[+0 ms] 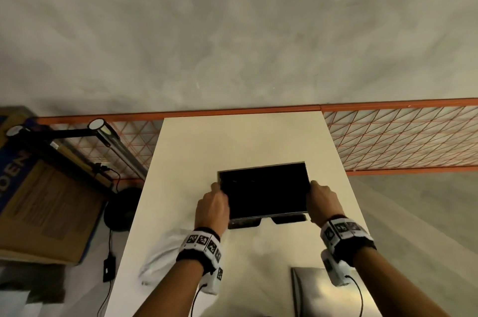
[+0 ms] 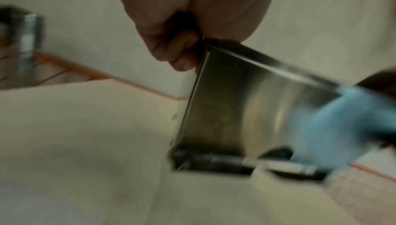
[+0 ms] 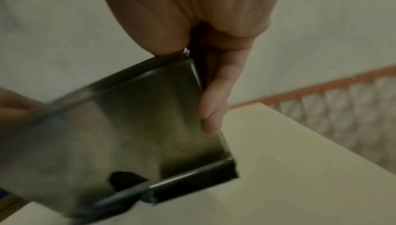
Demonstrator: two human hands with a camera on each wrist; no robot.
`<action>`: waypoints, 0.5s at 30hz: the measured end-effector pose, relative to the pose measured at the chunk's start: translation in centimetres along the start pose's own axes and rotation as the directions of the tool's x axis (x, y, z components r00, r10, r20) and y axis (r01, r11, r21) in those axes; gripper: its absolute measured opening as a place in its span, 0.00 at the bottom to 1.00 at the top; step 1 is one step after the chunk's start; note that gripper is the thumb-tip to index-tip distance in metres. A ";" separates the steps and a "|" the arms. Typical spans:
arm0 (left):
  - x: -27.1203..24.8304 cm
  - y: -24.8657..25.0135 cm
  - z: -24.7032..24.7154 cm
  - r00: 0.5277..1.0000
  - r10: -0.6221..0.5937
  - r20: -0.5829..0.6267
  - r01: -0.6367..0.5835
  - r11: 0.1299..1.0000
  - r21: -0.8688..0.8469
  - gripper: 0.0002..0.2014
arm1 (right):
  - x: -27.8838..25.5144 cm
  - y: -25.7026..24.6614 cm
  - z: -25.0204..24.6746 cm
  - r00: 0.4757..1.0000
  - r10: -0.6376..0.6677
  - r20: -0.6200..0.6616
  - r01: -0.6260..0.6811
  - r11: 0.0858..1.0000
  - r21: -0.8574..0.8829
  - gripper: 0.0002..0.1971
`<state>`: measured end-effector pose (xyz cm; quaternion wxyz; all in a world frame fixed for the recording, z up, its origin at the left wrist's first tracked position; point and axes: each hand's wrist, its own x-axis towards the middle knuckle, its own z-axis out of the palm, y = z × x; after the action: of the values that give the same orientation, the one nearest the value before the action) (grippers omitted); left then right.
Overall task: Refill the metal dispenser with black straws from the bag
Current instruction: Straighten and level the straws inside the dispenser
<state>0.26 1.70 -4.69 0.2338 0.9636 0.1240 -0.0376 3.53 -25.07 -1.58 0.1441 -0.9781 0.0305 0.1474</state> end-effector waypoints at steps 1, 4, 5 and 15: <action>-0.5 -0.6 0.2 0.999 -0.045 -0.011 0.044 0.996 -0.072 0.11 | -0.6 -0.9 -0.3 0.997 -0.061 -0.049 0.057 0.995 -0.076 0.05; -1.7 -2.2 0.5 0.992 -0.126 0.003 0.125 0.978 -0.164 0.11 | -1.6 -3.1 -1.3 0.983 -0.165 -0.079 0.145 0.966 -0.214 0.07; -1.6 -2.1 0.5 0.994 -0.107 -0.007 0.105 0.981 -0.165 0.11 | -1.2 -3.0 -1.5 0.987 -0.146 -0.073 0.129 0.972 -0.196 0.06; -0.5 -1.2 2.6 0.997 0.012 0.075 -0.015 0.999 0.038 0.09 | -0.1 1.6 3.4 0.993 0.042 0.108 -0.049 0.997 0.065 0.05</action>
<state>-0.59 1.43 -7.43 0.2199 0.9667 0.1079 -0.0744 2.29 -25.64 -5.15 0.1749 -0.9625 0.0500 0.2013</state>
